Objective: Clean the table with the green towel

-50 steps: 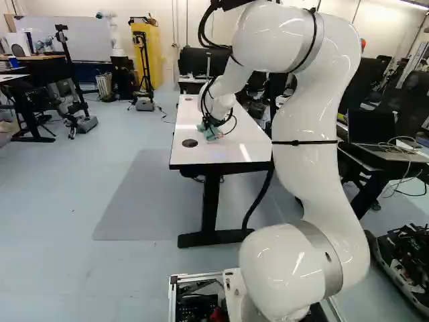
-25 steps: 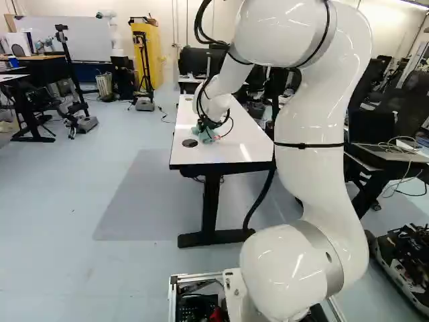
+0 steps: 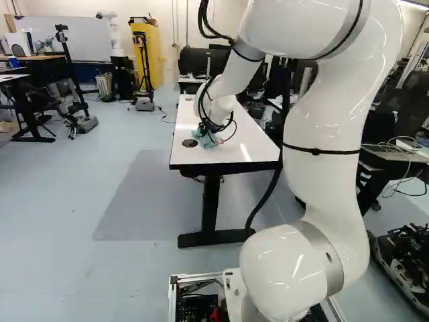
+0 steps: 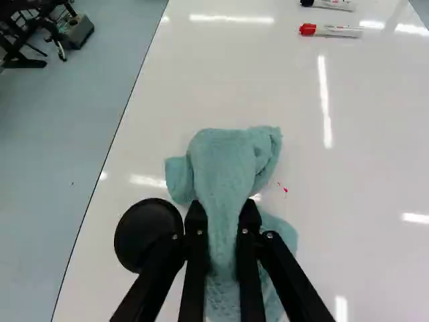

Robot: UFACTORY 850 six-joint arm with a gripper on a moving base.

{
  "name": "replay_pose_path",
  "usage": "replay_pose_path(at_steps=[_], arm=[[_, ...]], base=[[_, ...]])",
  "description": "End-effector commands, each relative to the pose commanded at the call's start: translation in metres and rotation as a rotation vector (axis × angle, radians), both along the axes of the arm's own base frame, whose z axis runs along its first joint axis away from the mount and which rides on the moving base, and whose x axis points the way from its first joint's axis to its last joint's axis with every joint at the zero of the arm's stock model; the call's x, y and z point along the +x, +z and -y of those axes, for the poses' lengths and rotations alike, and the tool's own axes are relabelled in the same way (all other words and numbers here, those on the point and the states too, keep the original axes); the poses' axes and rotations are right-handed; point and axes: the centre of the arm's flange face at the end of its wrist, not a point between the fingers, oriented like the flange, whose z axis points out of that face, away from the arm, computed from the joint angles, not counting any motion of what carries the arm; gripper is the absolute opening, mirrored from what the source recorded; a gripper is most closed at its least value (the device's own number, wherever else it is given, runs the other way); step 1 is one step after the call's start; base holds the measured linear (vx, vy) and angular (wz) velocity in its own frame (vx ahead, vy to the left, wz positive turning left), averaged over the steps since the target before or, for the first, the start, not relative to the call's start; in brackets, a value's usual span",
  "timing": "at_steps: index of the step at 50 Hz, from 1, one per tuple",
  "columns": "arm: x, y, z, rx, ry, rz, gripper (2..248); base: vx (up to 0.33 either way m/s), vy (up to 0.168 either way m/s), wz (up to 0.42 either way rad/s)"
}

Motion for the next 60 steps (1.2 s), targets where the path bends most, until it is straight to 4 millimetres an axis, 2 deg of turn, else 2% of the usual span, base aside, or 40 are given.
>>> replay_pose_path(at_steps=[23,32,49,60], arm=[[-0.022,0.001,0.036,-0.002,-0.06,-0.013,48],[-0.024,0.001,0.05,-0.002,-0.088,-0.014,48],[-0.007,0.001,0.076,-0.001,-0.138,-0.007,48],[0.013,-0.001,0.083,0.0,-0.151,0.003,48]], base=[[0.0,0.0,0.0],[0.0,0.0,0.0],[0.0,0.0,0.0],[0.0,0.0,0.0]])
